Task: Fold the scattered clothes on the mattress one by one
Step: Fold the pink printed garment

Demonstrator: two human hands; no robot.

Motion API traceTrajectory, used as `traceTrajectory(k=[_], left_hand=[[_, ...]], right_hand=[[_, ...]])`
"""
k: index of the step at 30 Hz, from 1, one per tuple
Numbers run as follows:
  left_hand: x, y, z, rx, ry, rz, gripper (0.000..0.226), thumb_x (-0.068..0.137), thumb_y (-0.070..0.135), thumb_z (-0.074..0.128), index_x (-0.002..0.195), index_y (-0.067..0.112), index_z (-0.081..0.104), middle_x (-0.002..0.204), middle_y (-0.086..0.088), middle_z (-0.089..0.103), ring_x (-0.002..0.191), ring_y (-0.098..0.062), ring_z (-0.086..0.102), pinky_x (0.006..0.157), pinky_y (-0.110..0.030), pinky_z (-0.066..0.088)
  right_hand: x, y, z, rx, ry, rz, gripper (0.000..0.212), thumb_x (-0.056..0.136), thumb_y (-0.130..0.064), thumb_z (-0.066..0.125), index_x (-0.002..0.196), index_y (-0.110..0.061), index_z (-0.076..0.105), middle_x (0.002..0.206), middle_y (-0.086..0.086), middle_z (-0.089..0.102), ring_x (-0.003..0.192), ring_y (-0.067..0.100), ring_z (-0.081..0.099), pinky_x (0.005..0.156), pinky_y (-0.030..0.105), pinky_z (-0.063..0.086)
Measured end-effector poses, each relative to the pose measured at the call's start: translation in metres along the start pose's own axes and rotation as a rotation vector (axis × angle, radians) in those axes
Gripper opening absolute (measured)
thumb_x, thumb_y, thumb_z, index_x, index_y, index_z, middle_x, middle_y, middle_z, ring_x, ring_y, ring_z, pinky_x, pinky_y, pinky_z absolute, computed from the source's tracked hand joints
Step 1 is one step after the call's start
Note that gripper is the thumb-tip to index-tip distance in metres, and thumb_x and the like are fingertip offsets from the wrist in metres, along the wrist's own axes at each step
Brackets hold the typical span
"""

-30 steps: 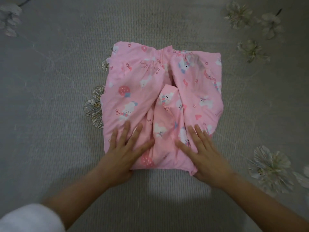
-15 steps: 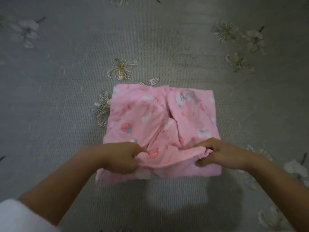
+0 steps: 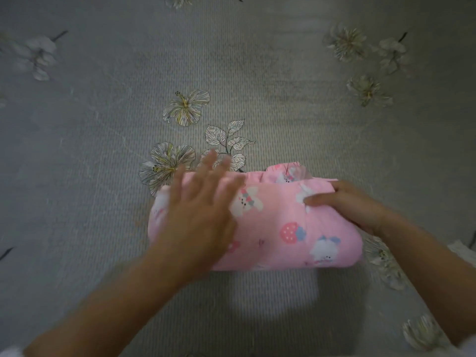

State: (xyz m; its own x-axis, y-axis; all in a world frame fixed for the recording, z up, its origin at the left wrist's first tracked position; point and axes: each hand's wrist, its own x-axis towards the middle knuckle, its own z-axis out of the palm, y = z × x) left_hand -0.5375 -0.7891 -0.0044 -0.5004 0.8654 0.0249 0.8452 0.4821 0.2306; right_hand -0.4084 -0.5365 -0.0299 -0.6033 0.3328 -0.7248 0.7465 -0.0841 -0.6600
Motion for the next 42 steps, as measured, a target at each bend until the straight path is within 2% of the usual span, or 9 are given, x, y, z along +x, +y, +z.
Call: traceTrajectory(k=[5,10,15,22,26,30,32,36,42], left_hand=[[-0.014,0.023,0.060,0.061,-0.137,0.058,0.057,0.093,0.046,0.031,0.147,0.031,0.033,0.158,-0.007,0.021,0.145,-0.035,0.017,0.111,-0.055,0.015],[0.008,0.015,0.101,0.052,-0.185,-0.049,0.059,0.096,0.053,0.026,0.151,0.035,0.020,0.160,-0.002,0.014,0.146,-0.033,0.014,0.113,-0.055,0.012],[-0.001,0.014,0.112,0.030,-0.175,-0.100,0.060,0.095,0.055,0.024,0.151,0.034,0.020,0.160,-0.003,0.014,0.146,-0.034,0.012,0.113,-0.057,0.013],[0.004,0.010,0.140,-0.042,-0.263,-0.160,0.059,0.096,0.059,0.011,0.151,0.037,0.015,0.161,0.000,0.009,0.147,-0.030,0.002,0.114,-0.052,0.004],[0.013,0.008,0.141,-0.096,-0.285,-0.195,0.057,0.095,0.059,0.007,0.149,0.043,0.010,0.160,0.005,0.008,0.147,-0.023,-0.005,0.113,-0.045,-0.003],[0.017,-0.004,0.122,-0.080,-0.231,-0.297,0.051,0.097,0.048,0.020,0.147,0.042,0.023,0.158,0.007,0.020,0.147,-0.022,0.005,0.113,-0.044,-0.005],[0.010,-0.027,0.109,-0.081,-0.183,-0.466,0.055,0.096,0.043,0.035,0.149,0.039,0.020,0.160,0.002,0.011,0.147,-0.027,0.000,0.114,-0.048,-0.006],[-0.010,-0.071,0.089,-0.194,-0.254,-0.868,0.094,0.082,0.052,0.063,0.152,0.031,0.006,0.157,-0.019,0.007,0.143,-0.040,0.008,0.113,-0.056,0.014],[-0.008,-0.071,0.089,-0.772,-0.191,-1.134,0.107,0.068,0.037,0.083,0.148,0.009,0.018,0.138,-0.020,0.048,0.128,-0.038,0.043,0.105,-0.046,0.037]], right_hand=[[0.010,0.000,0.006,-0.072,0.298,-0.072,0.018,0.082,-0.025,0.072,0.096,-0.015,0.068,0.090,0.004,0.072,0.067,0.010,0.068,0.056,0.021,0.051],[-0.007,0.016,0.042,-0.704,0.745,-0.512,0.062,0.083,-0.047,0.047,0.133,-0.010,0.047,0.139,0.011,0.047,0.127,0.025,0.041,0.102,0.040,0.030],[0.006,0.055,0.069,-1.106,0.534,-0.482,0.059,0.095,-0.052,0.026,0.148,-0.027,0.033,0.156,0.004,0.028,0.146,0.021,0.017,0.115,0.047,0.006],[0.049,0.077,0.066,-0.977,0.369,-0.334,0.060,0.091,-0.057,0.008,0.149,-0.043,0.004,0.159,-0.013,-0.002,0.146,0.006,-0.010,0.115,0.032,-0.014],[0.058,0.071,0.057,-0.786,0.291,-0.325,0.064,0.087,-0.058,0.003,0.148,-0.043,0.018,0.159,-0.016,0.007,0.146,0.002,-0.006,0.115,0.030,-0.011],[0.049,0.061,0.046,-0.480,0.436,-0.323,0.050,0.087,-0.034,0.037,0.132,-0.022,0.057,0.148,0.000,0.042,0.141,0.020,0.033,0.117,0.048,0.021],[0.036,0.064,0.039,-0.445,0.608,-0.174,0.053,0.083,-0.038,0.055,0.133,-0.019,0.054,0.148,0.006,0.041,0.137,0.027,0.035,0.112,0.049,0.026],[0.027,0.082,0.032,-0.279,0.656,0.210,0.106,0.055,-0.065,0.077,0.139,-0.019,0.035,0.143,0.010,0.039,0.134,0.031,0.036,0.108,0.051,0.030],[0.032,0.072,0.030,0.007,0.651,0.271,0.085,0.058,-0.038,0.089,0.122,-0.003,0.046,0.116,0.014,0.060,0.111,0.032,0.057,0.096,0.047,0.045]])
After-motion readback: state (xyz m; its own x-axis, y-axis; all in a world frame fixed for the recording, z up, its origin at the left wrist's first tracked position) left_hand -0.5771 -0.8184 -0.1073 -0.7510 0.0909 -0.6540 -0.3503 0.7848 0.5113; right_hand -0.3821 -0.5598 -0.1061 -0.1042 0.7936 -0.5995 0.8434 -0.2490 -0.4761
